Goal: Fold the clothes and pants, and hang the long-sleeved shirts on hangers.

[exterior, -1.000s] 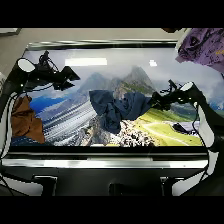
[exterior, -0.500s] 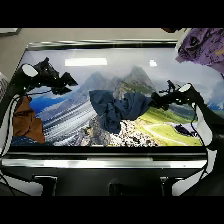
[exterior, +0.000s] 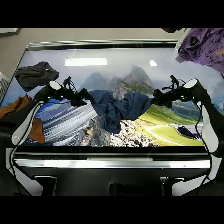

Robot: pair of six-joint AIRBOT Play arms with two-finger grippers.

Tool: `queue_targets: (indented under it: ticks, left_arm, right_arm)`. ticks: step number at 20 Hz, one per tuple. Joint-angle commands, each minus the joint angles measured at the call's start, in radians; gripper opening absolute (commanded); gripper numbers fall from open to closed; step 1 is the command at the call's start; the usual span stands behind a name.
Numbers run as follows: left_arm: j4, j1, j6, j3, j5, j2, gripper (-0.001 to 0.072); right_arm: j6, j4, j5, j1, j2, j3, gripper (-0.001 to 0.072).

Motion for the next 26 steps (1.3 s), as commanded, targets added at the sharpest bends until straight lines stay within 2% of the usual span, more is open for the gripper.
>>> queue_targets:
  ticks: [1,2,4,8,13,16,23,26]
  left_arm:
    - [-0.017,-0.058,0.01,-0.004,0.079,-0.038,0.0531]
    - [-0.017,-0.068,0.002,-0.004,0.09,-0.043,0.0447]
    - [-0.024,-0.076,0.006,0.001,0.099,-0.042,0.0023]
    - [-0.003,-0.041,0.005,0.095,0.065,0.02,0.0013]
    - [0.225,0.052,-0.043,0.344,-0.036,0.265,0.0013]
    - [0.329,0.097,-0.042,0.498,-0.097,0.444,0.0013]
    - [0.572,0.119,-0.045,0.512,-0.173,0.905,0.0015]
    - [0.641,0.119,-0.135,0.511,-0.176,0.998,0.0015]
  right_arm:
    - [0.003,0.001,0.048,0.0,0.02,0.001,0.0029]
    - [0.003,0.001,0.059,0.0,0.027,0.001,0.0028]
    - [0.003,0.0,0.065,0.0,0.055,0.001,0.0028]
    - [0.003,-0.024,0.023,0.0,0.172,0.008,0.0028]
    - [0.022,-0.18,0.032,0.0,0.383,0.228,0.0027]
    - [0.042,-0.274,0.054,0.0,0.55,0.383,0.0028]
    - [0.094,-0.457,0.081,0.0,1.009,0.457,0.0028]
    - [0.111,-0.47,0.09,0.0,1.108,0.457,0.0028]
